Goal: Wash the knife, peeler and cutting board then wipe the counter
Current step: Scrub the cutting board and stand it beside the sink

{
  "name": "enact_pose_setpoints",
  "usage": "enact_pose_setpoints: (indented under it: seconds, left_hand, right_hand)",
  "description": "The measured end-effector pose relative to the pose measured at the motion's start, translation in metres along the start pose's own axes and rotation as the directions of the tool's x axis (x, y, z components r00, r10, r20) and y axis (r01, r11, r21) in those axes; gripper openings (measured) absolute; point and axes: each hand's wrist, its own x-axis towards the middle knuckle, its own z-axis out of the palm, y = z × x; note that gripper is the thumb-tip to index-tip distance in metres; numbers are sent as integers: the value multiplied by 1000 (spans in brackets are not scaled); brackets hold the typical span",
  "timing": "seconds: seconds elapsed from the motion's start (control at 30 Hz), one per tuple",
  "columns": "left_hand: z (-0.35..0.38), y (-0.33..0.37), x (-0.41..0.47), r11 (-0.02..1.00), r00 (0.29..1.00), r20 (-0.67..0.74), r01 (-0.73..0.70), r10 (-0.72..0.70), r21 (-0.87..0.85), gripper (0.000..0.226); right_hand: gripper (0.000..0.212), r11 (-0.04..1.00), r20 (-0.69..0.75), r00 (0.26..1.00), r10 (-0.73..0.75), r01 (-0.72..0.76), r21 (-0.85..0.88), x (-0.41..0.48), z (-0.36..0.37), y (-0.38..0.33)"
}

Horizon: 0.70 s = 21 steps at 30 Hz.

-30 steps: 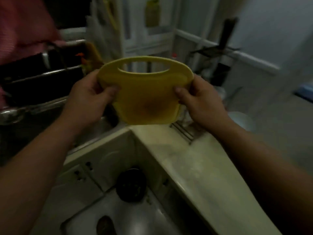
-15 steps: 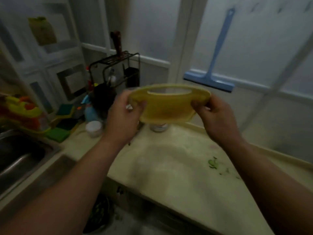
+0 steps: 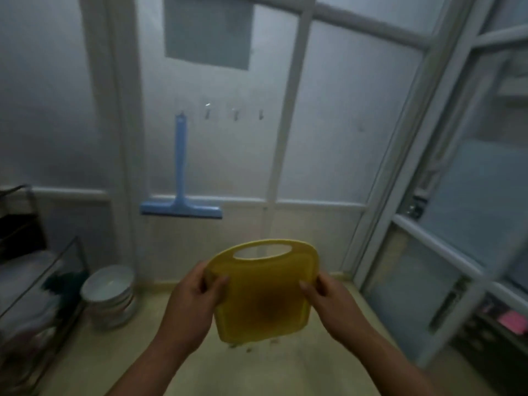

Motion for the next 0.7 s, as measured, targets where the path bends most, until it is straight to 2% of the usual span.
enact_pose_setpoints:
  seconds: [0.07, 0.13, 0.2, 0.3, 0.4, 0.5, 0.6, 0.7]
  left_hand:
    - [29, 13, 15, 1000, 1000, 19, 2, -2, -10, 14]
    - [60, 29, 31, 998, 999, 27, 21, -20, -51, 10]
    - [92, 41, 51, 998, 1000, 11, 12, -12, -54, 8]
    - [141, 56, 87, 998, 1000, 11, 0, 1, -60, 7]
    - [189, 74, 128, 998, 999, -25, -36, 34, -48, 28]
    - [224, 82, 163, 995, 990, -117, -68, 77, 73, 49]
    - [244, 85, 196, 992, 983, -166, -56, 74, 111, 38]
    - [257, 91, 221, 993, 975, -214, -42, 65, 110, 30]
  right_hand:
    - [37, 999, 9, 1000, 30, -30, 21, 3, -25, 15]
    - [45, 990, 9, 997, 77, -78, 117, 14, -49, 25]
    - [46, 973, -14, 994, 109, -104, 208, 32, -74, 35]
    - [45, 963, -67, 990, 127, -107, 248, 65, -111, 52]
    - [34, 957, -128, 982, 141, -103, 271, 109, -150, 71]
    - [25, 963, -260, 959, 115, -44, 264, 174, -189, 85]
    - [37, 973, -407, 906, 116, -21, 230, 249, -228, 91]
    - [45, 973, -459, 883, 103, 6, 231, 312, -257, 84]
